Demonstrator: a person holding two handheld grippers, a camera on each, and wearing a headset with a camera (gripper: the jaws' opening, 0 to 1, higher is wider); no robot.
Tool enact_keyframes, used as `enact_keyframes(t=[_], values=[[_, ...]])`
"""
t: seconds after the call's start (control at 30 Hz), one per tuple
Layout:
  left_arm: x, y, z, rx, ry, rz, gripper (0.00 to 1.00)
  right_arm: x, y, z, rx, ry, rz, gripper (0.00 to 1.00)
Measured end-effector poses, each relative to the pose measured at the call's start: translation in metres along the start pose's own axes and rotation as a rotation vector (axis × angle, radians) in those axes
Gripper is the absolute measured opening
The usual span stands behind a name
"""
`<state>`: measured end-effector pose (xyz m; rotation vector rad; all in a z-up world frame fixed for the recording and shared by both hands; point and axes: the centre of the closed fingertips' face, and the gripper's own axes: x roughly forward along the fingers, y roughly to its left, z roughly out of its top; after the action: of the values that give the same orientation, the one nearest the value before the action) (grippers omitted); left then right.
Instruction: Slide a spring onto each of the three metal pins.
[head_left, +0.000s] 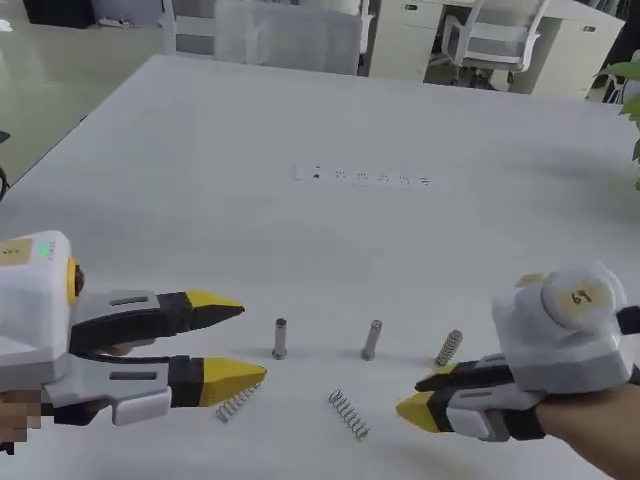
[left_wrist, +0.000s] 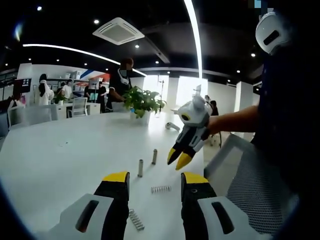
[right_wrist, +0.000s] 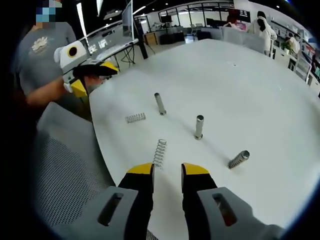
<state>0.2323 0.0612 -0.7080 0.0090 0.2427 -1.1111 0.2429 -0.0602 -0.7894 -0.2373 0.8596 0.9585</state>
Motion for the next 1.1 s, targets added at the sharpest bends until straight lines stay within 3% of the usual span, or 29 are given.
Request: enact_keyframes(t=[0.13, 0.3, 0.63, 1.1], values=[[-0.002, 0.000, 0.000, 0.001, -0.001, 0.004, 0.35, 0.010, 0.010, 0.014, -0.035, 0.017, 0.013, 0.19], [-0.005, -0.001, -0.001, -0.001, -0.006, 0.009, 0.35, 0.024, 0.015, 0.018, -0.072, 0.060, 0.013, 0.19], [-0.007, -0.003, -0.003, -0.004, -0.009, 0.011, 0.35, 0.051, 0.010, 0.012, -0.073, 0.165, -0.025, 0.18], [-0.006, -0.004, -0.011, 0.003, 0.018, 0.011, 0.36, 0.071, 0.005, 0.001, -0.083, 0.278, -0.062, 0.15]])
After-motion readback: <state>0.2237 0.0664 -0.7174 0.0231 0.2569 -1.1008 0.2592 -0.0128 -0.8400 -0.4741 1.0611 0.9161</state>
